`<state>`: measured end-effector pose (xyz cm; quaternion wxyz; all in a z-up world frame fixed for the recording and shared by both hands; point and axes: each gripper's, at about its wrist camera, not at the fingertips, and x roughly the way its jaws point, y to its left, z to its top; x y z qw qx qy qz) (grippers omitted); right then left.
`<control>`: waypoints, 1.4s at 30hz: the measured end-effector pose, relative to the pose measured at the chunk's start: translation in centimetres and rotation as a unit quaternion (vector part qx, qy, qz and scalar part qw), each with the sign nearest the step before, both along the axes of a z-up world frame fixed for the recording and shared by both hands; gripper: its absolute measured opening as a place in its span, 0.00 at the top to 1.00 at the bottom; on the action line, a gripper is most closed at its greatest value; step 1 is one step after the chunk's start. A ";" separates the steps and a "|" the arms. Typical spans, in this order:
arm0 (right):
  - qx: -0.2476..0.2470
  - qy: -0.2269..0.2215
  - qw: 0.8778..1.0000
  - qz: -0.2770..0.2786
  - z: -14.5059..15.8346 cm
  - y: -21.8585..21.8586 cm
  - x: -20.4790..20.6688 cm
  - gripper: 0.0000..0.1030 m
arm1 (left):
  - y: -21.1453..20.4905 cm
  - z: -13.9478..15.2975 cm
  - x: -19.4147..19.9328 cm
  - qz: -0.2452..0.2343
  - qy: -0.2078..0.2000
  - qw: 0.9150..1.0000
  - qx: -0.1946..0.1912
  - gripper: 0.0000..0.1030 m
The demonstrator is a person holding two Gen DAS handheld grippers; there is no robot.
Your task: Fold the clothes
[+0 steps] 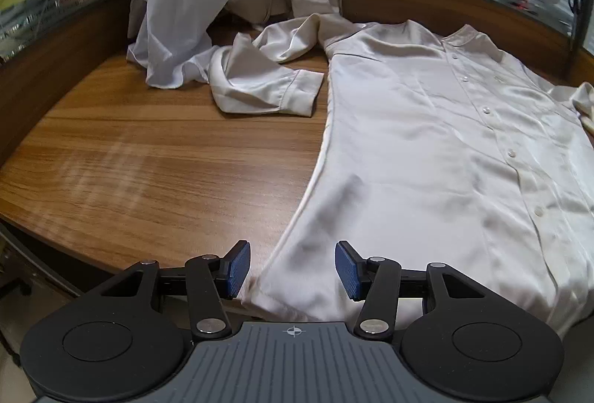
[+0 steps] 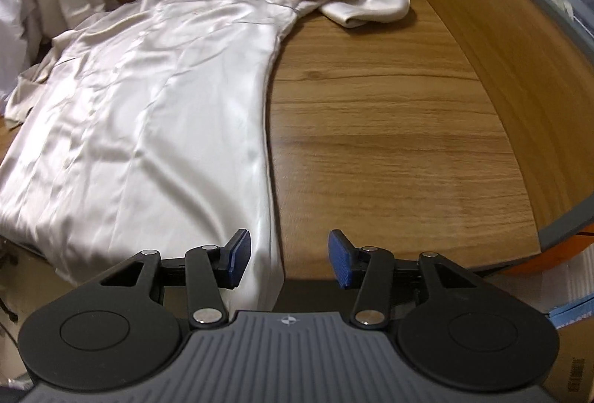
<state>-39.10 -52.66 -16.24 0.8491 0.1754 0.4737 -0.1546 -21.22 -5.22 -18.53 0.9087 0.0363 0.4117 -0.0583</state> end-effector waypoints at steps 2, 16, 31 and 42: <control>0.002 0.006 1.000 0.004 -0.4 0.0 1.0 0.50 | 0.1 -0.5 0.5 -0.005 0.006 1.000 0.000 0.48; -0.039 0.045 0.996 0.072 -0.6 2.9 4.7 0.98 | 0.5 -0.2 -0.5 -0.034 0.040 0.999 -0.010 0.96; -0.002 0.106 0.993 0.058 0.7 4.8 -0.8 0.97 | 1.7 -0.3 -6.7 -0.011 0.115 0.993 0.013 0.88; -0.029 0.061 0.994 0.081 5.4 1.2 6.9 0.58 | 1.2 4.6 2.0 0.034 0.041 0.999 0.001 0.56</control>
